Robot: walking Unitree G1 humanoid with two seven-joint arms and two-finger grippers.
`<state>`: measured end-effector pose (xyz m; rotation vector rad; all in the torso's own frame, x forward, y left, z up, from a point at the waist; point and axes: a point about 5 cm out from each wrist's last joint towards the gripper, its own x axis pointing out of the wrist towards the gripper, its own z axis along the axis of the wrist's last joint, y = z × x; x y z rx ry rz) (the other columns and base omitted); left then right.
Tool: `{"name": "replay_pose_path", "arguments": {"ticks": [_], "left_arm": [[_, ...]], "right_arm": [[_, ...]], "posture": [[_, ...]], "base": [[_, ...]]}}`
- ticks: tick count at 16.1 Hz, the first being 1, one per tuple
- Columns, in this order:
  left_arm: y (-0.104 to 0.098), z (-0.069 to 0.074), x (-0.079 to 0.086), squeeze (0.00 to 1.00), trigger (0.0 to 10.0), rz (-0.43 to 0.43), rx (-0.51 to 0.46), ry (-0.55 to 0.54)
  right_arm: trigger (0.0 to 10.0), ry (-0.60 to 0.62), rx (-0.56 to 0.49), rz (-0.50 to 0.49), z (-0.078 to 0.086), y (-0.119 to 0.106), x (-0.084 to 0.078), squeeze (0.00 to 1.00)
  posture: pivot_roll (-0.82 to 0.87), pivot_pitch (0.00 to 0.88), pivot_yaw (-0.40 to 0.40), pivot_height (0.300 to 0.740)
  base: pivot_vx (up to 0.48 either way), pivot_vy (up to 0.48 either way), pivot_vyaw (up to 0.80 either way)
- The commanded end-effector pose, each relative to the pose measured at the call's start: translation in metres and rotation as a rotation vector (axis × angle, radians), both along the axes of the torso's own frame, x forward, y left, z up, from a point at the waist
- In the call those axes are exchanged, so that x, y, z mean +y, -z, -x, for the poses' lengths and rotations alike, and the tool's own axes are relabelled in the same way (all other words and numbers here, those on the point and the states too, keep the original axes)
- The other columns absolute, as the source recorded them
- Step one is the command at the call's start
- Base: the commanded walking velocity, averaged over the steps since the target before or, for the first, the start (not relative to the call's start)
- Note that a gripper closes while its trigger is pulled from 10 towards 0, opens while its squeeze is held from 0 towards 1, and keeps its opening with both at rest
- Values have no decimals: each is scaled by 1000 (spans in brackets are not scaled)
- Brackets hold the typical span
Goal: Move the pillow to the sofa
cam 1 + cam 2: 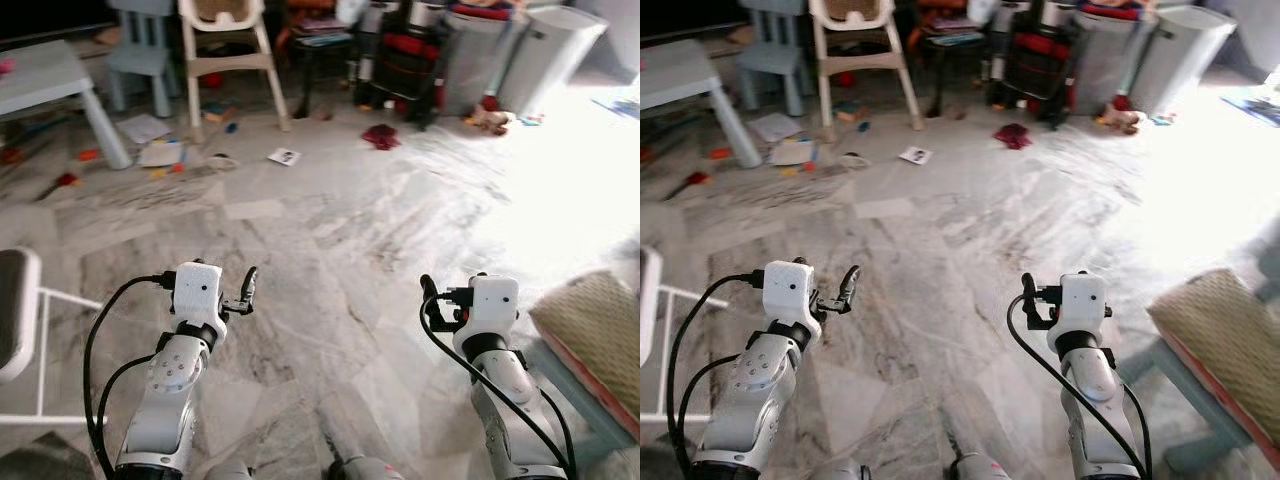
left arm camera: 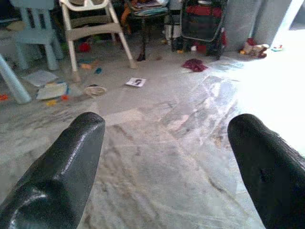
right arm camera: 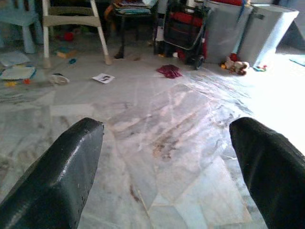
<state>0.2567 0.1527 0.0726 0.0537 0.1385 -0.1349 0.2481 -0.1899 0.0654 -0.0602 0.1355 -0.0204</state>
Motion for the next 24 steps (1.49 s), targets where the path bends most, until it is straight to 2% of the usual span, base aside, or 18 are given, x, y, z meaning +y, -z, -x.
{"name": "replay_pose_path", "arguments": {"ticks": [1, 4, 8, 11, 16, 19, 24], "left_arm": [[1, -1, 0, 0, 10000, 3, 13, 0], [3, 0, -6, 0, 10000, 36, 29, 25], [5, -1, -8, 0, 10000, 41, 38, 33], [4, -2, -8, 0, 10000, 50, 36, 39], [6, -1, -17, 0, 10000, 62, 51, 68], [8, -3, -16, 0, 10000, 60, 57, 72], [0, -20, -17, 0, 10000, 61, 29, 41]], "right_arm": [[10000, 22, 12, -2, 1, 1, -6, 0], [10000, 26, 13, 2, 0, 2, -8, 0], [10000, 31, -20, 7, -10, -6, -9, 0], [10000, 37, -20, 6, -10, -4, -8, 0], [10000, 62, -25, 6, -7, -5, -11, 0], [10000, 71, -22, 15, -6, -4, -13, 0], [10000, 84, -50, 56, -19, -16, -25, 0]], "posture": [[19, 0, -18, 740], [16, 0, -15, 740], [12, 0, -6, 740], [6, 0, 1, 740], [-9, 0, 9, 740], [-9, 0, 7, 740], [-16, 0, -39, 740]], "base": [[0, 0, -800], [91, 0, -800], [301, 0, -800], [304, 0, -800], [303, 0, -800], [0, 0, -800], [0, 0, -800]]}}
